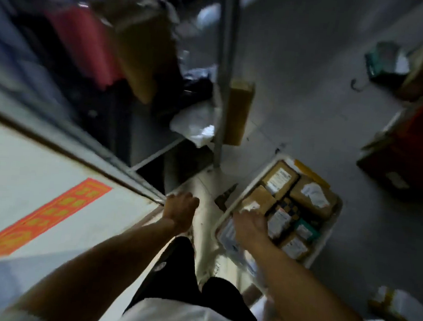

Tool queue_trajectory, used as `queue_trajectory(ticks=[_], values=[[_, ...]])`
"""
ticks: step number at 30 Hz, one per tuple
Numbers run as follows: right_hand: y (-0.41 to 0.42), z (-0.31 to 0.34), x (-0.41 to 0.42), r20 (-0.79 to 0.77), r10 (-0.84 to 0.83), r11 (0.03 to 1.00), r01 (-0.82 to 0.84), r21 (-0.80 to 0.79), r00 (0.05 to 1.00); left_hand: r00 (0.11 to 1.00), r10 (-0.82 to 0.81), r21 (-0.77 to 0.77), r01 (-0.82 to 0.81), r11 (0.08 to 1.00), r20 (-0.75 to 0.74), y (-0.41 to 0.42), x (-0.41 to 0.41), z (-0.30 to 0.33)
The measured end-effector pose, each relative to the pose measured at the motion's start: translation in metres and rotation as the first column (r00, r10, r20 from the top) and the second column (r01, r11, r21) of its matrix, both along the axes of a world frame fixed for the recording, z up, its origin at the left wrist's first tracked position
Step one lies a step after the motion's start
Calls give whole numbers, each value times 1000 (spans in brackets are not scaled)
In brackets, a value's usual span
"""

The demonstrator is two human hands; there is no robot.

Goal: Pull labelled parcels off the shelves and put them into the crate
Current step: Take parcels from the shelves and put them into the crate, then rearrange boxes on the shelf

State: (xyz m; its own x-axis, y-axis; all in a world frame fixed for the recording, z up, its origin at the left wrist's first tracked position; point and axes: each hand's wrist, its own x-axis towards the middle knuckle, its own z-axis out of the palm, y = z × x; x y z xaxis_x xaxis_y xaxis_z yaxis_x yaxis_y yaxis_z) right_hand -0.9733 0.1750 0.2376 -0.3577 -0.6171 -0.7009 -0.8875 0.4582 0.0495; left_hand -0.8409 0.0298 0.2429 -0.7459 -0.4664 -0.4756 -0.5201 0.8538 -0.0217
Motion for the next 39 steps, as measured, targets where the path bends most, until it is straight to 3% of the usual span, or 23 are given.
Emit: queue_trajectory(ticks=[4,7,13,20,28,35,37,39], values=[[-46,20,59,44,209,978,-208,-14,977,974,226,-23,-226,974,-30,-14,85,27],[-86,36,115,-2,429,903,-429,-40,903,913,400,-53,-405,913,-87,-23,151,40],[-142,72,262,-120,762,618,-771,-156,636,659,745,-11,-750,662,-103,-14,309,60],[-171,91,464,-163,939,273,-945,-180,302,329,941,-46,-944,326,-75,38,511,77],[-151,115,675,-224,974,-97,-943,-318,-24,-85,981,-33,-995,-92,-174,119,670,106],[-85,145,823,-211,919,-391,-845,-364,-334,-492,814,55,-864,-501,-309,202,737,117],[-74,145,851,-188,908,-419,-820,-389,-374,-592,734,92,-795,-599,-334,218,753,118],[-70,143,877,-107,927,-369,-814,-448,-361,-697,624,168,-704,-690,-354,230,771,117]])
